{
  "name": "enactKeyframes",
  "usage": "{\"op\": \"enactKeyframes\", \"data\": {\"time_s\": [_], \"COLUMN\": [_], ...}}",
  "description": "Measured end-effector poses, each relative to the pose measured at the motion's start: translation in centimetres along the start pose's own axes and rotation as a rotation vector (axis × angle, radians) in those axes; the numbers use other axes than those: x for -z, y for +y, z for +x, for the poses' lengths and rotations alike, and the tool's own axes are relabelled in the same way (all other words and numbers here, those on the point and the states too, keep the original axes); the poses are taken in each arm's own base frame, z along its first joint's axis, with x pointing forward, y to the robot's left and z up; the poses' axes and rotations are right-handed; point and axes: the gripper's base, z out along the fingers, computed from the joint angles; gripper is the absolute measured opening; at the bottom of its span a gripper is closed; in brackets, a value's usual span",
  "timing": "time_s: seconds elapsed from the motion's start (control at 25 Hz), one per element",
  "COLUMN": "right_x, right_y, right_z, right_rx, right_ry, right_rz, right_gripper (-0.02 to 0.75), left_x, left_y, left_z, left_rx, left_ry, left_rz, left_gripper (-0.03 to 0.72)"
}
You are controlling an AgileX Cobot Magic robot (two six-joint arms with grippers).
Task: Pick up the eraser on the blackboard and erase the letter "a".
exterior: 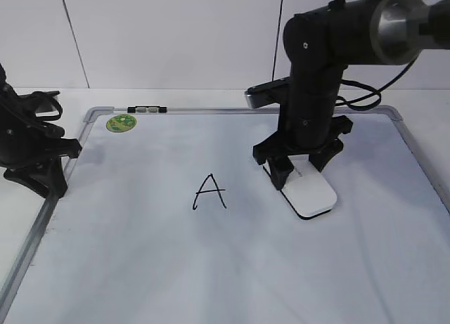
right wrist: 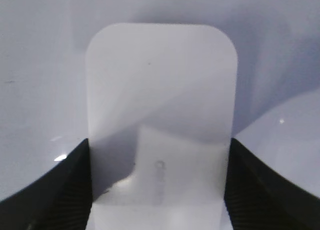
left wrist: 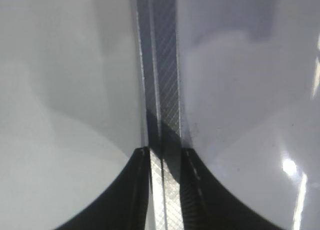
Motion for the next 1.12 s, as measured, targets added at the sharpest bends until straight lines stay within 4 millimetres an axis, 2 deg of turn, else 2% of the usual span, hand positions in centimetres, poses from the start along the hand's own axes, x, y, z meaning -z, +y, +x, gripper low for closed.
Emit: {"op": "enactKeyframes", "data": {"time_s": [0.16,0.4,0.6,0.76,0.92,1.0,1.12], "right_x": [-0.2,0.8,5.9,8.3,8.4,8.4,8.3], "right_y": [-2.0,-2.6,-3.0,-3.2,-3.3,-3.9,-6.1], "right_z": [0.2,0.5,1.3,2.3,3.0,3.3,3.7], "right_rx": [-0.049,-0.066,-0.092,-0.1,-0.108,-0.141,-0.206], "right_ry": [0.011,-0.023,-0.154,-0.172,-0.103,-0.09,-0.087], "right_rz": [0.003,0.0,-0.014,-0.014,-0.012,-0.011,-0.007], "right_gripper": [0.529,0.529,0.529,0.529,0.529,0.529,0.529], "left_x": [0.0,0.0,0.0,0.0,0.0,0.0,0.0], "left_y": [0.0,0.0,0.0,-0.1,0.0,0.0,0.0], "left_z": [0.0,0.0,0.0,0.0,0.0,0.0,0.0], "left_rx": [0.0,0.001,0.002,0.005,0.01,0.011,0.013], "left_ry": [0.0,0.0,0.0,0.0,-0.003,-0.003,-0.003], "left_rz": [0.0,0.002,0.003,0.006,0.011,0.012,0.014], "left_gripper": [0.13,0.13,0.13,0.13,0.129,0.129,0.129]}}
